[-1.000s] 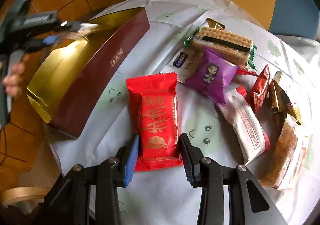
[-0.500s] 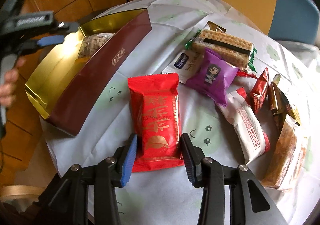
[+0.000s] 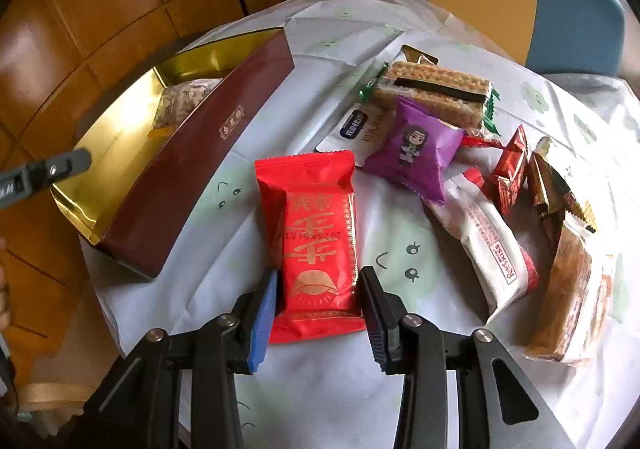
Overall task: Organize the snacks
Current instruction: 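Close the right gripper on the red packet and lift it, then carry the red packet into the gold tray and open the right gripper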
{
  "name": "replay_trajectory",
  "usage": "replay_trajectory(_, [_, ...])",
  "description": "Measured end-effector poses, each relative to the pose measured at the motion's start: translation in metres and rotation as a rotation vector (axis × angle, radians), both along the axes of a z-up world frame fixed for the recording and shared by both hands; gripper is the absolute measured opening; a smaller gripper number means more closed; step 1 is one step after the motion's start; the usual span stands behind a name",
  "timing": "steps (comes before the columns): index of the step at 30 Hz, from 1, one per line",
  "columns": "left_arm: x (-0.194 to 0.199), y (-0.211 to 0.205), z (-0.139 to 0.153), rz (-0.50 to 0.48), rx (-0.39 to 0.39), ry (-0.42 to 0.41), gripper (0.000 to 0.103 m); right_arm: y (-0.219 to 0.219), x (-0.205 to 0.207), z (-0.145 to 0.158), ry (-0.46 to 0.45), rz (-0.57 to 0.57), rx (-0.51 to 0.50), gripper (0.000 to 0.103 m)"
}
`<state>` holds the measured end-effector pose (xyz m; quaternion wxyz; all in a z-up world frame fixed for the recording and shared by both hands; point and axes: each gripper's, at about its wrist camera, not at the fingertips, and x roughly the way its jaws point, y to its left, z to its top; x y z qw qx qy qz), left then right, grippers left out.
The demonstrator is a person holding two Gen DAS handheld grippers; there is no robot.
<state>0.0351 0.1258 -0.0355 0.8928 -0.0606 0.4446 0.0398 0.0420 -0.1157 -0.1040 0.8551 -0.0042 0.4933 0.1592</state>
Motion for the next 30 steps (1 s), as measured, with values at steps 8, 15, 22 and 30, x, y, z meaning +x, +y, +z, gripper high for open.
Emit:
replay_trajectory(8, [-0.011, 0.001, 0.004, 0.014, 0.019, -0.007, 0.055, -0.016, 0.0, 0.001, 0.062, -0.076, 0.141, 0.04])
replay_trajectory(15, [-0.013, 0.001, 0.004, 0.013, 0.02, -0.003, 0.055, -0.025, -0.003, -0.002, 0.116, -0.123, 0.26, 0.039])
replay_trajectory(22, [-0.013, 0.003, 0.002, 0.019, 0.022, 0.0, 0.055, -0.028, -0.007, 0.009, 0.127, -0.125, 0.403, 0.039])
replay_trajectory(30, [-0.012, 0.007, 0.002, 0.031, 0.012, -0.004, 0.055, -0.01, -0.012, 0.036, 0.072, -0.066, 0.391, 0.039])
